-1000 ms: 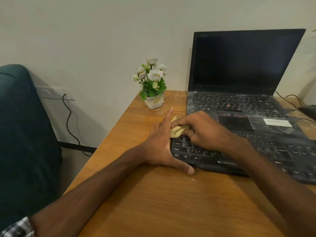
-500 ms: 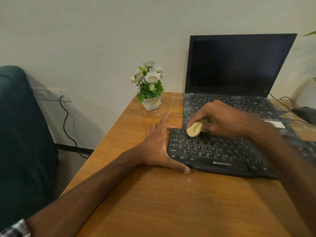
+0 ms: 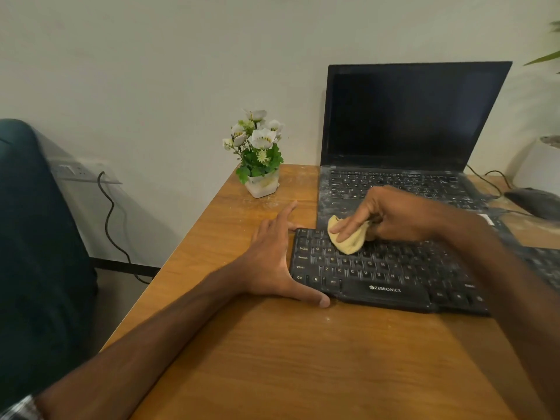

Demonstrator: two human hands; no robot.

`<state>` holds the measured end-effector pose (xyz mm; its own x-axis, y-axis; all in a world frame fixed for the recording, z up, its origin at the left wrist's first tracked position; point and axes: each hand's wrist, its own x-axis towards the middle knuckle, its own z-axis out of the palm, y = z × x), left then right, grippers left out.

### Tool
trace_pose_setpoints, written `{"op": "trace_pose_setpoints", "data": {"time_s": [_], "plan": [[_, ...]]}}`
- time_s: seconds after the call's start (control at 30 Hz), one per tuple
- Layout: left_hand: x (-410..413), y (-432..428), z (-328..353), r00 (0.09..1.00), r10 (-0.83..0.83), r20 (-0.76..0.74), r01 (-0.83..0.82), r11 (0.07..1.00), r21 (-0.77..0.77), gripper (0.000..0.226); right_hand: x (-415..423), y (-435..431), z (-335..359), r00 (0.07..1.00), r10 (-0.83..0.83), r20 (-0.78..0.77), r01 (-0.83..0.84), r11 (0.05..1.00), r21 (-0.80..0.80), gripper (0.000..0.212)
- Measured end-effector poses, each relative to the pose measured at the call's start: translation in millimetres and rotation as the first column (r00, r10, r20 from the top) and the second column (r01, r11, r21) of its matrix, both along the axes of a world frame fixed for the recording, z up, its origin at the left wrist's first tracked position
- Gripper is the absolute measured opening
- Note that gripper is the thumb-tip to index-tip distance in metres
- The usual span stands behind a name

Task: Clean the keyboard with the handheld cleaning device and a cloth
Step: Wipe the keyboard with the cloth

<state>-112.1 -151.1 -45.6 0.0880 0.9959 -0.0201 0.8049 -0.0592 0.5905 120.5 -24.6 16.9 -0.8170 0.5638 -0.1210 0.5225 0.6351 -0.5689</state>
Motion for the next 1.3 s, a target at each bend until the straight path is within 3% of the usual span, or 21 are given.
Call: {"op": "trace_pose_setpoints", "data": {"time_s": [0.07,0.17,0.27,0.33,0.47,0.67,0.8,1.0,1.13,1.3], "plan": [[1,0,1,1.0,0.001,0.002,-0.001,1.0,-0.002,0.156,9,3,6,0.999,-0.015,0.05,0.016,1.0,-0.016,0.034],[1,0,1,1.0,0.003,0.0,-0.003,1.0,-0.001,0.155,10,1,14,0.997,-0.004,0.083,-0.004,0.995,0.101,0.04],[0,2,0,1.0,-0.004,-0.008,0.004,1.0,0.004,0.155,-8,-9,10,0.998,-0.031,-0.053,0.041,0.979,0.198,0.04],[0,2,0,1.0,-0.006,-0.012,0.006,1.0,0.005,0.156,-22,-15,-1,0.998,-0.018,-0.065,0.032,0.975,0.221,0.044],[0,1,-1,1.0,-0.004,-0.018,0.004,1.0,0.004,0.157,-29,-21,-15,1.0,0.01,-0.023,-0.006,0.988,0.151,0.054],[0,1,-2,1.0,-0.001,-0.017,0.001,1.0,0.008,0.157,-4,-10,1,0.999,-0.007,0.04,0.005,0.999,0.031,0.038],[0,2,-2,1.0,-0.003,-0.015,0.004,1.0,0.012,0.158,15,-4,15,0.991,-0.043,0.125,0.03,0.994,0.103,0.035],[-1,1,-3,1.0,-0.01,0.006,0.01,0.999,0.031,0.157,-12,-19,13,0.992,-0.072,-0.105,0.092,0.976,0.195,0.037],[0,1,-3,1.0,-0.018,0.008,0.018,0.999,0.044,0.156,-20,-22,-2,1.0,0.008,-0.011,-0.007,0.988,0.156,0.041],[0,3,-3,1.0,-0.016,0.007,0.015,0.999,0.042,0.156,7,-5,7,0.997,-0.049,0.053,0.048,0.999,0.023,0.036]]}}
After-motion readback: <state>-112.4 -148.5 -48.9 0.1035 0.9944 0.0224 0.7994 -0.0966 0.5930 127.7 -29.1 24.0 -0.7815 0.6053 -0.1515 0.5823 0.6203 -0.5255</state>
